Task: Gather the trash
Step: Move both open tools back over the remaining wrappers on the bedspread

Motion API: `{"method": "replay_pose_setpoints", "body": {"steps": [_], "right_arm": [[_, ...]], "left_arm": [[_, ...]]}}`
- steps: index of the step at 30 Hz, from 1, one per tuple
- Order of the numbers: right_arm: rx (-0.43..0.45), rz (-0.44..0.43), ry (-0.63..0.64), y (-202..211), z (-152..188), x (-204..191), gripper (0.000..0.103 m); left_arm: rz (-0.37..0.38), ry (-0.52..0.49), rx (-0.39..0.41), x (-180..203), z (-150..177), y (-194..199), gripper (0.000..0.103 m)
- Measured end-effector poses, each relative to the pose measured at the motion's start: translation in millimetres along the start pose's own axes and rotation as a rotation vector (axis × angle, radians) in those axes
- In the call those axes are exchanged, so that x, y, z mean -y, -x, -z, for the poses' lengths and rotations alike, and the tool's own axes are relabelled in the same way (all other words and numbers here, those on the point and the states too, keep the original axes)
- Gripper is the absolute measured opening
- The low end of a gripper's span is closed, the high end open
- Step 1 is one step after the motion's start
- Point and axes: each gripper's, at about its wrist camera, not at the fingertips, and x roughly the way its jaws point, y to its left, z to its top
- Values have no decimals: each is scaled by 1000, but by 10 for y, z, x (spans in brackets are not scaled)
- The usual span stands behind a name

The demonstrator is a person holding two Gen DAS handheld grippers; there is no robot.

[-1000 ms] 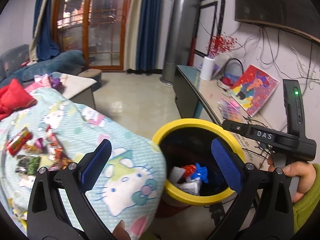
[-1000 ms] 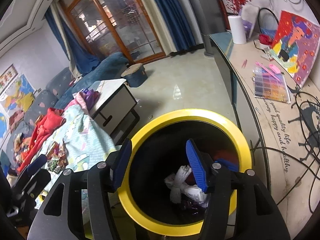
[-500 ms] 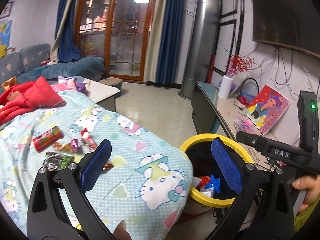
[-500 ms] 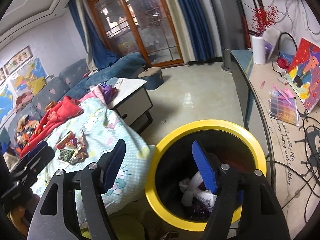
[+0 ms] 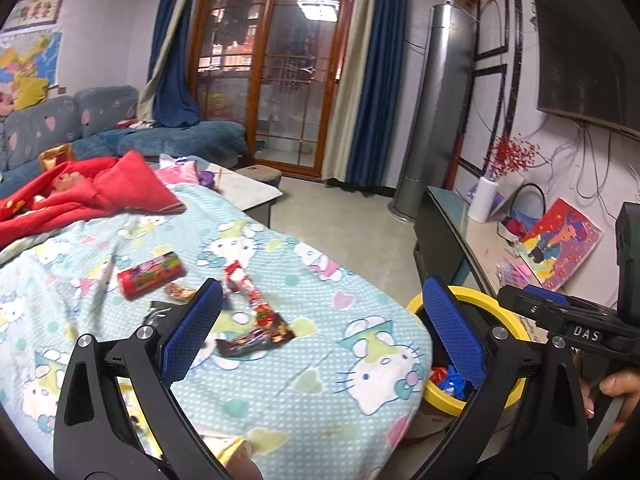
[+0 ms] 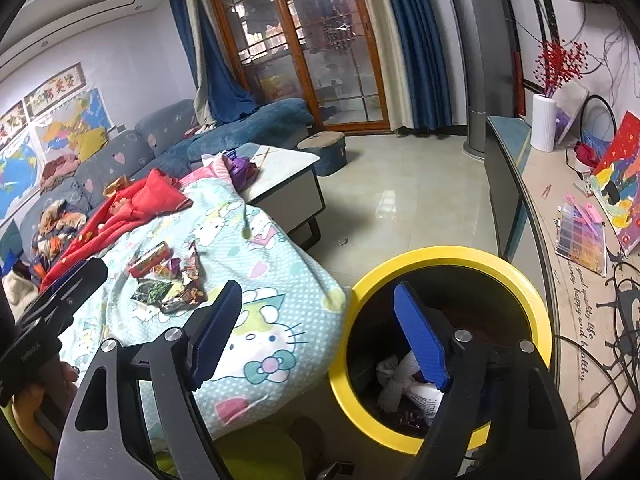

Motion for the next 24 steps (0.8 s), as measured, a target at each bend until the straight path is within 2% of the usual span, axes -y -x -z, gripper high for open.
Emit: {"method": "replay_pose_setpoints", "body": {"steps": [17, 24], "right_arm": [[-58, -94, 167, -217, 45, -755, 77], [-98, -129, 193, -365, 61, -985, 77]], "left_arm": [[-119, 96, 13, -617, 65, 239, 92], [-169, 142, 3, -879, 119, 332, 92]]}}
